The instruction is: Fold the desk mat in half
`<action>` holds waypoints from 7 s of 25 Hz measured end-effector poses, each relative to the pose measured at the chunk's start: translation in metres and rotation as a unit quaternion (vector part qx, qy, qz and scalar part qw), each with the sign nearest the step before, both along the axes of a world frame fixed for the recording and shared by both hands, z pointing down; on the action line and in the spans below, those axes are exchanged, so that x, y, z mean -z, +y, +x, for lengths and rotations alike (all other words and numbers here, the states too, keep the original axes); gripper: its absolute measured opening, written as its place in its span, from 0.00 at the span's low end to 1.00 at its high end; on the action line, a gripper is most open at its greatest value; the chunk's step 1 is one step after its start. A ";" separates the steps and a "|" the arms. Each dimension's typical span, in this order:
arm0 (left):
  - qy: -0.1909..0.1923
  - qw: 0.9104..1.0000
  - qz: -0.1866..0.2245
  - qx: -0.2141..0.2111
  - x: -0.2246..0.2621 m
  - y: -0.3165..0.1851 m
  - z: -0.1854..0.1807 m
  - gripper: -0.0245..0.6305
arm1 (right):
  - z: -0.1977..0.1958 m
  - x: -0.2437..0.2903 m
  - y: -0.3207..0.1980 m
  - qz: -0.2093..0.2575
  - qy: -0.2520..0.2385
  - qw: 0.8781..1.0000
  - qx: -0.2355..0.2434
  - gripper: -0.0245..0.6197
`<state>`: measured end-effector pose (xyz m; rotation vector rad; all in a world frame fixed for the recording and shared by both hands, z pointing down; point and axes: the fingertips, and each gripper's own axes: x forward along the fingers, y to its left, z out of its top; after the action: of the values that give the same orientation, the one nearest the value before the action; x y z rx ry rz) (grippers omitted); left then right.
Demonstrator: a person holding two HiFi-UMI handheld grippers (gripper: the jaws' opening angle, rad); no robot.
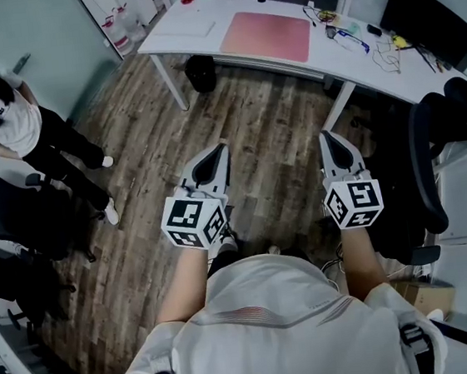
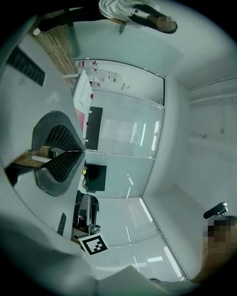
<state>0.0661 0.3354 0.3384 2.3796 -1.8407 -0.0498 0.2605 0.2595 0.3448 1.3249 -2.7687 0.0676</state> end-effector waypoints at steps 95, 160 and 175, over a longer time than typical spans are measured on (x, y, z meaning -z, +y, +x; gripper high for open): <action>-0.011 0.966 -0.144 -0.213 -0.113 -0.703 -0.093 0.06 | -0.027 -0.270 -0.607 -0.372 0.165 0.889 -0.212 0.37; 0.042 0.986 -0.161 0.023 -0.128 -0.643 -0.337 0.06 | -0.398 -0.304 -0.611 -0.327 0.240 0.903 0.138 0.16; 0.046 0.989 -0.139 0.000 -0.113 -0.664 -0.319 0.06 | -0.400 -0.233 -0.633 -0.269 0.152 0.941 0.138 0.22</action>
<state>-0.2528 -0.3286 0.4514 2.1499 -1.6833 0.0911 -0.1396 -0.3740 0.5774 0.7347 -2.3923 0.5140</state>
